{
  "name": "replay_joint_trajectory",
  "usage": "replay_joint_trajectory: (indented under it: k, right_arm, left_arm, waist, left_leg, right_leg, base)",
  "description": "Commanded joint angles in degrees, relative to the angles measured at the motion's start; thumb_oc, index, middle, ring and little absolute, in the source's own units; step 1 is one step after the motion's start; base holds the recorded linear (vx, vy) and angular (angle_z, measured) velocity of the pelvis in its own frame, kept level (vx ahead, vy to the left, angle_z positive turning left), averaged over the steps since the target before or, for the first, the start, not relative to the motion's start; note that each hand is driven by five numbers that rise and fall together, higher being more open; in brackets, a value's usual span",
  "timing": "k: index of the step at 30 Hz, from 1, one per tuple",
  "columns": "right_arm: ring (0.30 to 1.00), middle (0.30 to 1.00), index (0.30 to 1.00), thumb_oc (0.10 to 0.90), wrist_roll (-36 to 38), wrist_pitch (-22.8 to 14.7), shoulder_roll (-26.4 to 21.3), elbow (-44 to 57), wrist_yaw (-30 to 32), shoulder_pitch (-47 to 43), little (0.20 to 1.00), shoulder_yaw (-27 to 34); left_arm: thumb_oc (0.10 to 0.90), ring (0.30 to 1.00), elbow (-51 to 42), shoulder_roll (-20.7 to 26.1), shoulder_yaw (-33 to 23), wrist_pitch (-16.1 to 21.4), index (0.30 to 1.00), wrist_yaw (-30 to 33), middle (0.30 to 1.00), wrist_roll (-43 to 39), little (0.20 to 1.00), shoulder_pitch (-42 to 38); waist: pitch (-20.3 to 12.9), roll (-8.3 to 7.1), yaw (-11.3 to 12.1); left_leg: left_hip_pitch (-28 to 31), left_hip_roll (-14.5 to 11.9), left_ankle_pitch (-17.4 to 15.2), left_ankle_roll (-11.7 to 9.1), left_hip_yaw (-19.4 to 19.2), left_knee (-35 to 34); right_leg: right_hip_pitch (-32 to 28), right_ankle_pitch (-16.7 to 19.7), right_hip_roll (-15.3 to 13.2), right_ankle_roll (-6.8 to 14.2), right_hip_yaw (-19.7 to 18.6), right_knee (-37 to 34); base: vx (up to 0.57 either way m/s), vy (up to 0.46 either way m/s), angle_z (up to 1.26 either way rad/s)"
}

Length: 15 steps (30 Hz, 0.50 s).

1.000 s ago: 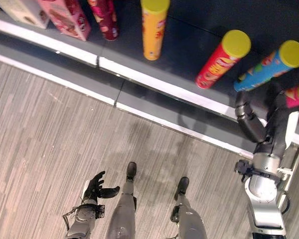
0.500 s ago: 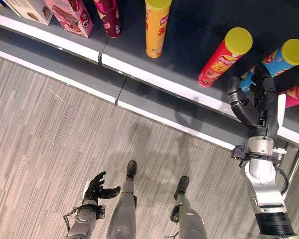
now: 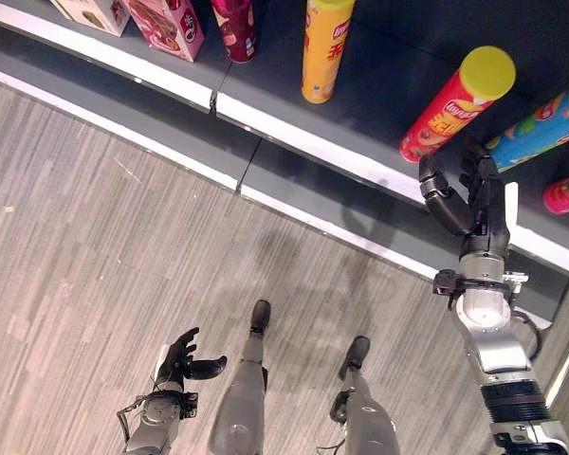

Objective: Put the goods on the table back onto the shelves and tidy them up.

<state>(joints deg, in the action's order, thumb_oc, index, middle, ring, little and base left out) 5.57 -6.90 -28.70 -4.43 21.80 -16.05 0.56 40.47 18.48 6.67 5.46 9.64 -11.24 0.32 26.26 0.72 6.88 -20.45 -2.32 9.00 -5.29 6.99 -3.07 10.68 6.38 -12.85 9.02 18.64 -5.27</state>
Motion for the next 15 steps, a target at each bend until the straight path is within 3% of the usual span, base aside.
replay_joint_trajectory:
  k: [1,15]
  right_arm:
    - [0.900,0.900,0.900,0.800,-1.6,-4.3,-4.2,3.2,2.9,-3.0,0.900,2.8]
    - [0.900,0.900,0.900,0.800,-1.3,-3.6,-5.9,-1.0,4.4,-6.0,0.900,3.0]
  left_arm:
    - [0.800,0.900,0.1,3.3,0.0,2.0,0.900,1.2,0.900,-0.5,0.900,3.4]
    - [0.800,0.900,-0.7,3.6,0.7,2.1,0.900,0.9,0.900,-1.3,0.900,3.8]
  waist:
    - [-2.9,-0.92,0.0]
    - [-2.4,0.08,0.9]
  left_leg:
    - [3.0,0.5,-5.8,0.1,-2.6,-1.9]
    - [2.3,0.9,-5.7,0.1,-2.0,-1.9]
  right_leg:
    - [-0.7,-1.2,-4.1,4.0,0.0,2.3]
    - [-0.1,-1.5,-4.5,4.0,0.4,2.6]
  base:
    - [0.00,0.000,0.00]
    - [0.00,0.000,0.00]
